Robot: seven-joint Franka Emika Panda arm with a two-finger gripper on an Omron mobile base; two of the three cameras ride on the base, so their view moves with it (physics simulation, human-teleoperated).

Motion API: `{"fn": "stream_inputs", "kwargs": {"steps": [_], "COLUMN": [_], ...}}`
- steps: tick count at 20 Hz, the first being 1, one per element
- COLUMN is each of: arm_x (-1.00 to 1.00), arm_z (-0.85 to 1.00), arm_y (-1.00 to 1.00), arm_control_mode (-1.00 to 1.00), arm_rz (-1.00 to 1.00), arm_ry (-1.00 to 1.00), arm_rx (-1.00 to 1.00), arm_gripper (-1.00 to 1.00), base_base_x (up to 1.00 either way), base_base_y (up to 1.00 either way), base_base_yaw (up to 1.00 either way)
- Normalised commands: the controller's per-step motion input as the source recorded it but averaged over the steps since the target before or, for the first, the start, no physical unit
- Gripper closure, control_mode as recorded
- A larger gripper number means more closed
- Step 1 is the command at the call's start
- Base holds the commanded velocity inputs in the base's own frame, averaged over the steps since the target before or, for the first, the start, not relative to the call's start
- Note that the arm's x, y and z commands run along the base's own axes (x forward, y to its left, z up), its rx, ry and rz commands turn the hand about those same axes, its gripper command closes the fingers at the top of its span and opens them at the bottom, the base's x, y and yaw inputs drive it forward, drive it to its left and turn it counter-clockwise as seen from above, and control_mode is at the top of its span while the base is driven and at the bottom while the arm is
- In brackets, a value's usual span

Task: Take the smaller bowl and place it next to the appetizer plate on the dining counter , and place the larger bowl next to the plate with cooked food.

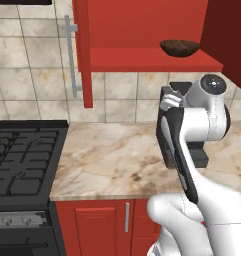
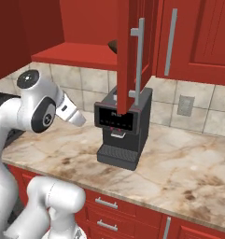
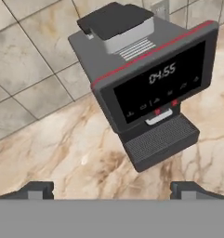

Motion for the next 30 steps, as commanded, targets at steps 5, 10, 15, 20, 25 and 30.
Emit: {"fn": "stream_inputs", "kwargs": {"steps": [5,10,15,20,25,30], "arm_x": [0.1,0.19,0.09,0.32,0.9,0.81], "arm_z": [1.0,1.0,0.9,0.14,-0.18,-0.18], "arm_y": [0.0,-0.07,-0.69,-0.58,-0.12,-0.08], "arm_control_mode": [-1.0,-1.0,-1.0,-1.0,-1.0,-1.0], "arm_rz": [-0.29,-0.24,-0.12,-0.01,0.0,0.0], "arm_ry": [-0.14,0.0,0.03,0.02,0.06,-0.11], "arm_rx": [0.0,0.0,0.05,0.0,-0.02,0.0], "arm_gripper": [-1.0,-1.0,-1.0,-1.0,-1.0,-1.0], "base_base_x": [0.0,0.0,0.0,0.0,0.0,0.0], "base_base_y": [0.0,0.0,0.0,0.0,0.0,0.0], "base_base_yaw": [0.0,0.0,0.0,0.0,0.0,0.0]}}
